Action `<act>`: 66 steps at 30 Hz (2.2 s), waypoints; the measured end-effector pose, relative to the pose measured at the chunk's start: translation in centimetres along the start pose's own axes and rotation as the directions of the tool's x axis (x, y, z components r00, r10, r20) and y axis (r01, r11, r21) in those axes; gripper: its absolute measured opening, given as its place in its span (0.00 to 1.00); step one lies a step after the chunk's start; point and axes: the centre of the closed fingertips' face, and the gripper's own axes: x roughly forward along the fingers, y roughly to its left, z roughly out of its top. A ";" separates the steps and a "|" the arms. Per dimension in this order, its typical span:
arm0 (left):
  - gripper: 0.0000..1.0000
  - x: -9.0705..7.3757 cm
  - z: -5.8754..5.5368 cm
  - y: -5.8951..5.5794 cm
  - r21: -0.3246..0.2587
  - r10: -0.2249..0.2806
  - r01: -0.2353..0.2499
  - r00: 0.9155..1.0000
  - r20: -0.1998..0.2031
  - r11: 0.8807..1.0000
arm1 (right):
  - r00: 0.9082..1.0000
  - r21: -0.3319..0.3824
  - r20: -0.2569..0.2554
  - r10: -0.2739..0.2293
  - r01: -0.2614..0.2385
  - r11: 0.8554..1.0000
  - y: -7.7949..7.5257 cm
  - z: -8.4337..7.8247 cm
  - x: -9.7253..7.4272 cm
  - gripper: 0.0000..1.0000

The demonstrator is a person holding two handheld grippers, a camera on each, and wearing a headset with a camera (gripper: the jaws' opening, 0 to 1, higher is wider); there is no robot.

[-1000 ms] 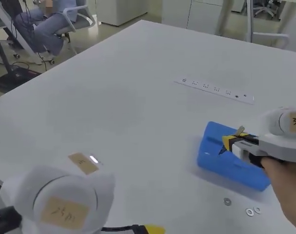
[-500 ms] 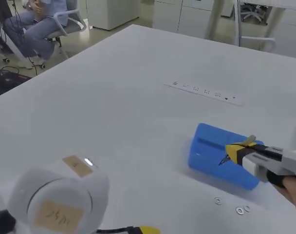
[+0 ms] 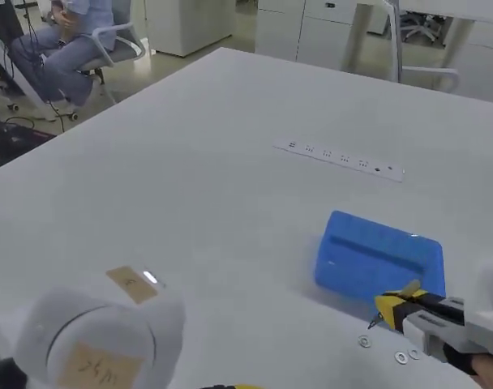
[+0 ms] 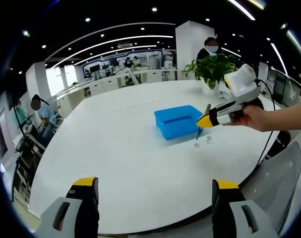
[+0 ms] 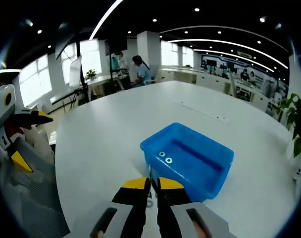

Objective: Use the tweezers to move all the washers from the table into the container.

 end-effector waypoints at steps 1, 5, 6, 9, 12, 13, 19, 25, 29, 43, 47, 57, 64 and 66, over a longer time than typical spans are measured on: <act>0.97 0.0 0.0 0.1 0.001 0.002 -0.002 1.000 0.000 1.000 | 1.000 0.000 -0.013 0.003 -0.003 1.000 0.0 -0.3 0.1 0.03; 0.97 0.0 0.0 0.2 0.003 0.004 -0.004 1.000 -0.002 1.000 | 1.000 0.015 -0.024 0.003 -0.003 1.000 0.0 -0.8 0.1 0.03; 0.97 0.0 0.0 0.2 0.003 0.005 -0.005 1.000 -0.001 1.000 | 1.000 0.015 -0.024 0.002 -0.002 1.000 -0.1 -0.9 0.1 0.03; 0.97 -0.1 0.0 0.2 0.004 0.007 -0.007 1.000 -0.002 1.000 | 1.000 0.028 -0.021 0.007 -0.006 1.000 -0.1 -0.9 0.2 0.03; 0.97 -0.1 -0.3 0.2 0.001 0.008 -0.008 1.000 -0.008 1.000 | 1.000 0.030 -0.024 0.011 -0.011 0.999 0.0 -1.0 0.4 0.03; 0.97 -0.1 -0.4 0.2 0.001 0.008 -0.008 1.000 -0.009 1.000 | 1.000 0.026 -0.030 0.011 -0.010 1.000 0.1 -1.1 0.5 0.03; 0.97 -0.2 -0.3 0.4 0.000 0.017 -0.017 1.000 -0.007 1.000 | 1.000 -0.009 -0.029 -0.004 0.004 1.000 -0.2 -1.3 0.8 0.03; 0.97 -0.2 -0.6 0.5 -0.005 0.023 -0.023 1.000 -0.012 1.000 | 1.000 -0.023 -0.022 -0.004 0.004 1.000 -0.1 -1.3 1.0 0.03; 0.97 -0.1 -0.5 0.3 -0.004 0.017 -0.017 1.000 -0.004 1.000 | 1.000 -0.034 -0.007 -0.027 0.027 0.999 0.1 -1.3 0.7 0.02; 0.97 -0.4 0.0 0.1 0.014 0.024 -0.024 1.000 0.013 1.000 | 0.999 -0.012 -0.026 -0.033 0.033 0.999 0.5 -1.6 0.2 0.01; 0.97 -0.6 0.3 0.2 0.017 0.036 -0.036 0.999 0.029 0.999 | 0.999 -0.016 -0.027 -0.038 0.038 0.999 0.3 -1.8 0.1 0.01; 0.98 -1.0 0.2 0.6 0.008 0.050 -0.050 0.998 0.030 0.999 | 0.998 0.023 -0.052 -0.024 0.026 0.999 -0.2 -1.8 0.2 0.01; 0.98 -1.2 0.5 0.7 0.015 0.050 -0.050 0.998 0.037 0.999 | 1.000 0.109 -0.019 0.004 -0.002 0.994 -0.7 0.0 0.1 0.01; 0.97 -1.2 0.6 0.8 0.014 0.051 -0.052 0.998 0.037 0.999 | 1.000 0.119 -0.009 0.020 -0.019 0.993 -0.6 0.6 -0.1 0.01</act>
